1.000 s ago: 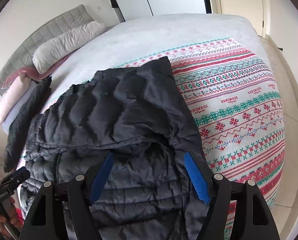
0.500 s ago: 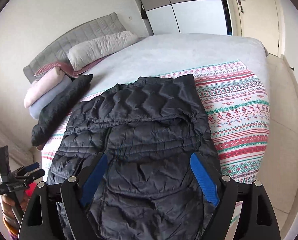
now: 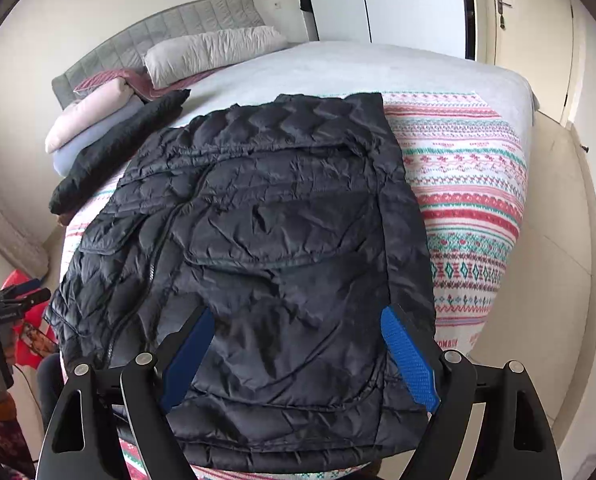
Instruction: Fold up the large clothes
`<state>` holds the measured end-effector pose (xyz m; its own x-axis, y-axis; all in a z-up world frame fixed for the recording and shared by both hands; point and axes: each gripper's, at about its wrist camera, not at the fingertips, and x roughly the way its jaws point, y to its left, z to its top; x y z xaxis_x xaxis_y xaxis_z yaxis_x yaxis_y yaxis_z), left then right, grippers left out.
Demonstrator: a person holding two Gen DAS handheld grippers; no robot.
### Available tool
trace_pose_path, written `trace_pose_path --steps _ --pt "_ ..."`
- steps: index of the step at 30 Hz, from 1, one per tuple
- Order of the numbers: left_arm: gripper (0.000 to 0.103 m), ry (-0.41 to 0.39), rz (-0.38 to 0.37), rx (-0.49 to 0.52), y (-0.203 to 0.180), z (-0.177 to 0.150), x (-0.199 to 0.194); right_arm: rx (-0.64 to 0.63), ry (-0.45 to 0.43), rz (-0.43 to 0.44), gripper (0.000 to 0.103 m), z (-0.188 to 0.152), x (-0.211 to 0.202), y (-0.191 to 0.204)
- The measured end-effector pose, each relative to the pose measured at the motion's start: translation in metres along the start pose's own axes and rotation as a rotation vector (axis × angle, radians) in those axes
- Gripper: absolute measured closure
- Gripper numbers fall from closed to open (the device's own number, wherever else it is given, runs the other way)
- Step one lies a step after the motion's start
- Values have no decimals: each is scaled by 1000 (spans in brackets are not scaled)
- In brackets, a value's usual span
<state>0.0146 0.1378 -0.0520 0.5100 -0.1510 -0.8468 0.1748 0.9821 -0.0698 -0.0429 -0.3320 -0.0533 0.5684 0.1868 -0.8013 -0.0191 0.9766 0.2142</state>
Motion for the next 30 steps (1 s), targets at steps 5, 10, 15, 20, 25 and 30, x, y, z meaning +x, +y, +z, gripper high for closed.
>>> trace_pose_path --steps 5,10,15,20,25,30 --pt "4 61 -21 -27 17 -22 15 53 78 21 17 -13 14 -23" --pt "4 116 -91 -92 30 -41 31 82 122 25 17 -24 23 -35" --pt "4 147 -143 -143 35 -51 46 98 154 38 17 -36 36 -38" --pt "2 153 -172 -161 39 -51 49 114 152 52 16 -40 41 -40" --pt "2 140 -192 -176 44 -55 47 128 145 62 14 -42 42 -42" --pt "9 105 -207 -197 50 -64 39 116 134 36 14 -45 40 -36"
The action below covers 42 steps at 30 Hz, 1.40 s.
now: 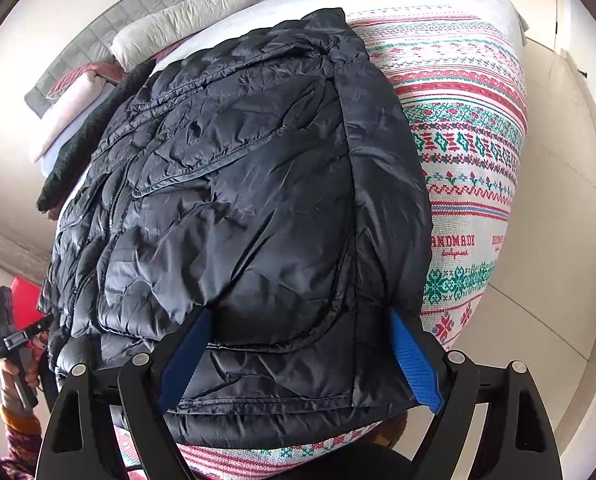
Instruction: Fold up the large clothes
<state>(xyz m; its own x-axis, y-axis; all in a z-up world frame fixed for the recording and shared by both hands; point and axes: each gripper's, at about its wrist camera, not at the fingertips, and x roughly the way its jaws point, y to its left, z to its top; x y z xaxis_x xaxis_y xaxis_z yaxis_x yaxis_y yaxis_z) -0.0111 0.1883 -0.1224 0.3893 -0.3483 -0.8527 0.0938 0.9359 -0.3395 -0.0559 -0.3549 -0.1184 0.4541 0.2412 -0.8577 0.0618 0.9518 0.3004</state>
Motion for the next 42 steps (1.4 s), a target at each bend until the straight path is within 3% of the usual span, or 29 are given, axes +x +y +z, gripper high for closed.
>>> trace_pose_path --steps 4,6,8,12,15,18,19,25,27,33,36,42 --pt "24 -56 -21 -58 16 -11 -12 7 -4 -11 18 -3 -1 2" --pt "32 -89 -29 -84 20 -17 -18 14 -15 -13 25 -5 -3 3" --pt "40 -109 -39 -98 21 -23 -22 28 -25 -16 34 -7 -5 3" --pt "69 -148 -53 -111 14 -24 -32 25 -39 -16 57 -8 -9 5" --pt "68 -143 -25 -133 12 -20 -37 31 -39 -6 64 -6 -11 6" --pt "55 -129 11 -112 5 -15 -44 39 -31 3 63 -5 -12 4" --pt "47 -137 19 -95 2 -15 -50 55 -25 14 60 -5 -13 2" --pt "23 -237 87 -5 -1 3 -76 150 -29 72 42 1 -24 -18" --pt "22 -217 85 7 4 16 -64 160 -44 60 36 5 -25 -22" --pt "22 -71 28 -54 18 38 -6 168 -23 58 33 17 -8 -23" --pt "22 -85 55 -25 6 35 -1 130 -21 23 32 18 -2 -14" --pt "54 -73 52 35 -15 27 0 49 -36 -51 36 11 3 1"
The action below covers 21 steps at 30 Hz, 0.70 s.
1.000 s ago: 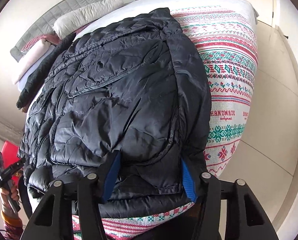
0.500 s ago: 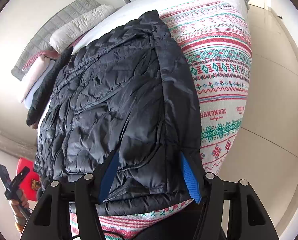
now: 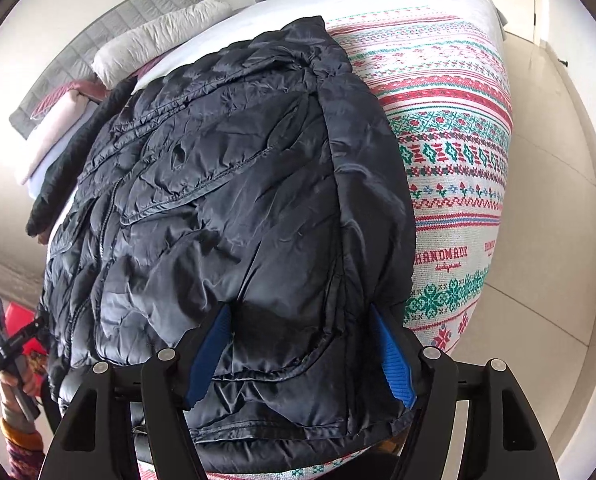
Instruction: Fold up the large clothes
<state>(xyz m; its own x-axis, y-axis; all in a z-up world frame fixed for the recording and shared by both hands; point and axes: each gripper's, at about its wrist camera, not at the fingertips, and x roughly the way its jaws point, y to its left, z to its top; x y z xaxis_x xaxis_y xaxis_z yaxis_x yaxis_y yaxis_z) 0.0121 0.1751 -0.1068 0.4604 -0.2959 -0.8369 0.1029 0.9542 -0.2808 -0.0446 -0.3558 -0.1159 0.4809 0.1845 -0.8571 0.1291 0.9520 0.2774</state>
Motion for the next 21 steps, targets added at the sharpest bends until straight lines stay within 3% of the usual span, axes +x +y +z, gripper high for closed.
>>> trace_pose_path --steps 1,3,4,6,8,13,21 --pt "65 3 -12 -6 -1 -1 -1 -10 -2 -7 39 -1 0 3" --pt "79 9 -62 -40 -2 0 -2 -27 -12 -13 58 -3 -3 7" --pt "83 6 -67 -52 -3 0 -3 -33 -20 -10 63 -3 -6 9" --pt "87 -19 -67 -68 -6 -1 -8 -38 -52 2 84 -4 -14 13" --pt "89 -57 -83 -88 -7 -2 -19 -50 -87 3 91 -5 -25 17" --pt "90 -138 -154 -127 -7 -5 -56 -69 -163 22 94 -3 -56 24" --pt "90 -249 -218 -63 -25 -9 -131 -93 -268 82 95 10 -113 31"
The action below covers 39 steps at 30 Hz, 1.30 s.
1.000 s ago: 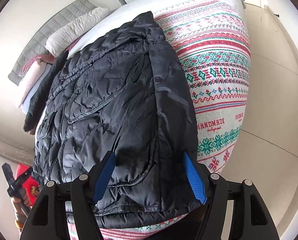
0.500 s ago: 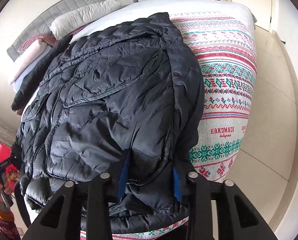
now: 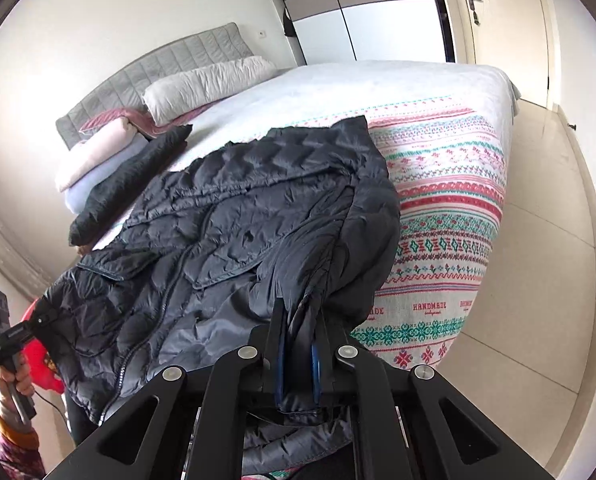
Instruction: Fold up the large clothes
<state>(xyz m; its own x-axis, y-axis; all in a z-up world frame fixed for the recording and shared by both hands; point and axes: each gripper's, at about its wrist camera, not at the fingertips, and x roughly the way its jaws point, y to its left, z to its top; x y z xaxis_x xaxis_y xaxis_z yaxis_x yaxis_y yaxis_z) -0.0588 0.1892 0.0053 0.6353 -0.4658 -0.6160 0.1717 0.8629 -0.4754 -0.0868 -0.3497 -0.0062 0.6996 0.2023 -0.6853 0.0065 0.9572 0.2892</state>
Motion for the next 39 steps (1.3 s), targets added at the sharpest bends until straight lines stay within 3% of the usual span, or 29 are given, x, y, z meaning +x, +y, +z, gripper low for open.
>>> trace_pose_path --steps 8,14,21,27,32,39 --pt "90 -132 -84 29 -28 23 -62 -6 -123 48 95 30 -53 0" --pt "90 -174 -89 62 -32 73 -56 4 -157 87 95 76 -55 -9" --pt "88 -142 -27 52 -25 161 15 34 -100 136 95 156 1 -20" --pt "84 -63 47 9 -2 223 112 23 -31 79 94 221 89 -31" --pt "80 34 146 -12 20 243 192 55 56 21 93 248 173 -55" --pt "66 197 141 -18 49 246 257 179 199 58 87 248 260 -98"
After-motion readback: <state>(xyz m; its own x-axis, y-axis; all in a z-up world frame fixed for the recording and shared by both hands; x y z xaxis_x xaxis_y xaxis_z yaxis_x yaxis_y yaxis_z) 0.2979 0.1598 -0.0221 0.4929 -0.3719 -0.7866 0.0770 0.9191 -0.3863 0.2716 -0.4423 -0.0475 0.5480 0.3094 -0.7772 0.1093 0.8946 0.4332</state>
